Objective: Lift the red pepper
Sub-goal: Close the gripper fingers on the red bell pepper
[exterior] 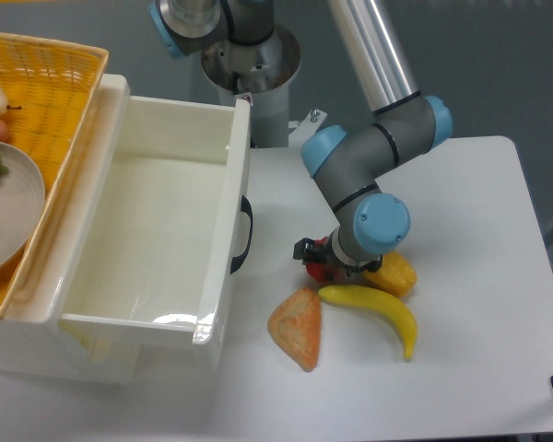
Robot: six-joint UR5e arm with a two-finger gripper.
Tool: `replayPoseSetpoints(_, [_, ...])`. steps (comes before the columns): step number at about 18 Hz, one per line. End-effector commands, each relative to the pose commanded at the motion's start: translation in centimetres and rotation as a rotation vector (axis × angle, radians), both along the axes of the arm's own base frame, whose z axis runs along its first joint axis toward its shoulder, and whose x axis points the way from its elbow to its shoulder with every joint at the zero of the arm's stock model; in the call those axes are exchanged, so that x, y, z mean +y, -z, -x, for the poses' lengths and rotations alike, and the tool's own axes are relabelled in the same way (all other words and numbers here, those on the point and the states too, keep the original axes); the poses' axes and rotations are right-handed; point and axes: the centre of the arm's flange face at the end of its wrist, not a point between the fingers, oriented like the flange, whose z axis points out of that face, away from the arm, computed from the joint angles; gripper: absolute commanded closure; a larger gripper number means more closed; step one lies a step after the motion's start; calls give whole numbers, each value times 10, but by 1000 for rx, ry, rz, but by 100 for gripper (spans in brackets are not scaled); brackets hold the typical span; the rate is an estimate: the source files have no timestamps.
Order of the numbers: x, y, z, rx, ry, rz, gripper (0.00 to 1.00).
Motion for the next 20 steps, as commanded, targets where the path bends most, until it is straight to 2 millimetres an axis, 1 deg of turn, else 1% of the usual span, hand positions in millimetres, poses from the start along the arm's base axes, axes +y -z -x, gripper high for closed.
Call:
replayPoseSetpoints(9, [4, 3, -4, -1, 3, 2, 1])
replayPoseSetpoints(11, [5, 2, -2, 6, 4, 1, 4])
replayPoseSetpoints(12, [4, 3, -3, 4, 6, 3, 8])
replayPoseSetpoints(15, [4, 2, -3, 4, 12, 4, 13])
replayPoseSetpoints(16, [3, 3, -2, 3, 11, 5, 19])
replayPoseSetpoints(17, [3, 2, -2, 4, 12, 3, 21])
replayPoseSetpoints(18, [4, 2, -2, 5, 12, 2, 26])
replayPoseSetpoints(20, [3, 2, -2, 6, 14, 3, 29])
